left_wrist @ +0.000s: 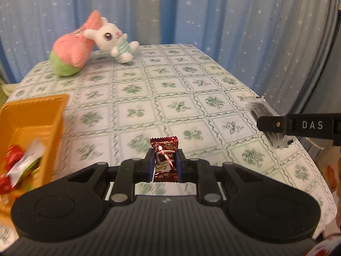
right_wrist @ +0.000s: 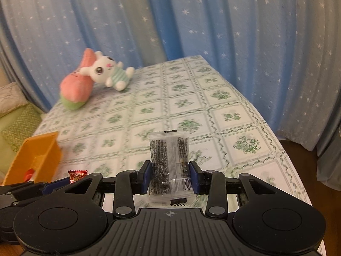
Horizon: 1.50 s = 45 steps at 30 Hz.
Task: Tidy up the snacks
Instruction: 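Carry both held items over the orange tray with both tools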
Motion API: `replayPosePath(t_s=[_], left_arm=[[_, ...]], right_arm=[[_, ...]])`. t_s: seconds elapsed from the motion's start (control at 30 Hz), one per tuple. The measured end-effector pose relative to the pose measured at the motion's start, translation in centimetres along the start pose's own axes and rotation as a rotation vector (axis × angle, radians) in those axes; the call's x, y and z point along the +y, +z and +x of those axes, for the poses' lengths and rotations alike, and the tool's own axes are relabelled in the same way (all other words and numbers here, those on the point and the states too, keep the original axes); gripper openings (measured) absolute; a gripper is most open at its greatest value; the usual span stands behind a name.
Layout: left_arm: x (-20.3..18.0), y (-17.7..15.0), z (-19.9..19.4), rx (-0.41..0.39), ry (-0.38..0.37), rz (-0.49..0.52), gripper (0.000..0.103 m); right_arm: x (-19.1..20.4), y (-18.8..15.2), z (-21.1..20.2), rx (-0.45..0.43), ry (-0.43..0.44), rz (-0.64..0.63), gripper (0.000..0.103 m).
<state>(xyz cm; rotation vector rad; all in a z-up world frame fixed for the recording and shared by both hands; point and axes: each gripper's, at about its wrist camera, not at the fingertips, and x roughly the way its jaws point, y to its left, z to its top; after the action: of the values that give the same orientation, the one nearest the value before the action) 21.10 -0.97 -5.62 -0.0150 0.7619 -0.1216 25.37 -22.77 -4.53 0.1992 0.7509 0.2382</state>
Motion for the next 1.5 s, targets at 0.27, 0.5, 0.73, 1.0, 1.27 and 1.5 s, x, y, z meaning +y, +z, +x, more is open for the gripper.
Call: replayPosePath(t_s=[0.27, 0.5, 0.73, 1.0, 1.27, 1.5], left_arm=[[3.1, -2.3, -6.2, -0.009, 0.039, -0.058, 0.018], [5.1, -3.7, -10.6, -0.032, 0.071, -0.088, 0.018], [6.8, -5.0, -14.2, -0.057, 0.101, -0.110, 0.018], [8.8, -6.1, -16.8, -0.073, 0.129, -0.140, 0.018], [10.7, -6.8, -18.0, -0.080, 0.157, -0.162, 0.018], [12.5, -7.3, -18.7, -0.081, 0.177, -0.192, 0.018]], right_arm=[[3.7, -2.8, -4.3, 0.006, 0.033, -0.025, 0.038], [7.3, -5.3, -7.0, 0.014, 0.076, -0.054, 0.038], [11.0, -7.1, -8.9, 0.017, 0.120, -0.105, 0.038], [14.4, -8.1, -10.0, 0.015, 0.161, -0.162, 0.038], [17.1, -8.8, -10.0, 0.025, 0.194, -0.203, 0.038], [19.1, -9.2, -9.4, 0.034, 0.219, -0.241, 0.038]])
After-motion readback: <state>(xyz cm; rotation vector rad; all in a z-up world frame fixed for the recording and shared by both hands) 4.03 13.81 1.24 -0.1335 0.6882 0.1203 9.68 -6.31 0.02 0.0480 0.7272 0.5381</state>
